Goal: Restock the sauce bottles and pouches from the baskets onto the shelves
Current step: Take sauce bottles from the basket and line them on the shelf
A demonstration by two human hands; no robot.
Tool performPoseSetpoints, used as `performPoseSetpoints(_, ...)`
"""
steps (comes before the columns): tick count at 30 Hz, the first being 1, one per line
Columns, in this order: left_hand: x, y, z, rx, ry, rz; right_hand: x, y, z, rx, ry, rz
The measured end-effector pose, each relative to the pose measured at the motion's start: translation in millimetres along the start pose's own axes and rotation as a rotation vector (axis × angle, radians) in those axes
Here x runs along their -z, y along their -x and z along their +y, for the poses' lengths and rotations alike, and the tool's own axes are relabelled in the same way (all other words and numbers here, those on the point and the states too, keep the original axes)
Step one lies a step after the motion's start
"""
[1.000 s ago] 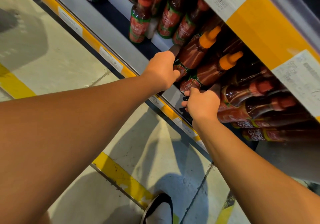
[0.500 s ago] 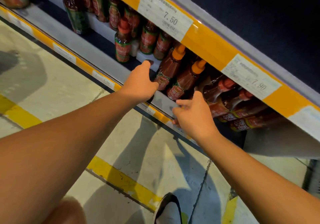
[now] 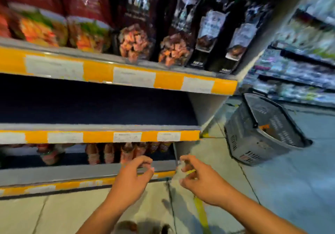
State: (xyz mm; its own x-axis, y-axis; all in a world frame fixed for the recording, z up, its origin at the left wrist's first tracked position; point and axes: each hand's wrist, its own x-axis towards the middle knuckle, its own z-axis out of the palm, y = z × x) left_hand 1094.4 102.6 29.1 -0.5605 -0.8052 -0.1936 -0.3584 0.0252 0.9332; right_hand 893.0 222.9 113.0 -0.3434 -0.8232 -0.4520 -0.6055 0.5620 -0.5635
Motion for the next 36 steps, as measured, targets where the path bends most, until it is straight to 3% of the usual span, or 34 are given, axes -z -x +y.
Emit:
performPoseSetpoints(4,-47.7,5.6,74.2,-0.112,-0.049,-0.122,36.7,44.8,37.4,-0.047,-0.233,0.161)
performPoseSetpoints(9,-127.1,-14.4,141.5,-0.132,-0.13,-0.202,85.7,59.0,104.3,-0.052,-0.44,0.367)
performPoseSetpoints(18,-376.5,-125.2,278.0,-0.265,-0.195,-0.284,255.8,89.2,301.6,-0.246,-0.541,0.649)
performPoseSetpoints(24,-485.6,-158.8,371.9,-0.178,-0.396,-0.42,361.3,118.7,366.9,-0.379,-0.514,0.615)
performPoseSetpoints(29,-518.8,-178.2,437.1,-0.123,-0.605,-0.458,438.4,117.3,382.7,-0.415,-0.474,0.553)
performPoseSetpoints(36,-554.4,-248.1,476.5,0.052,-0.603,-0.506,525.4,67.3,403.4,-0.485,-0.369,0.448)
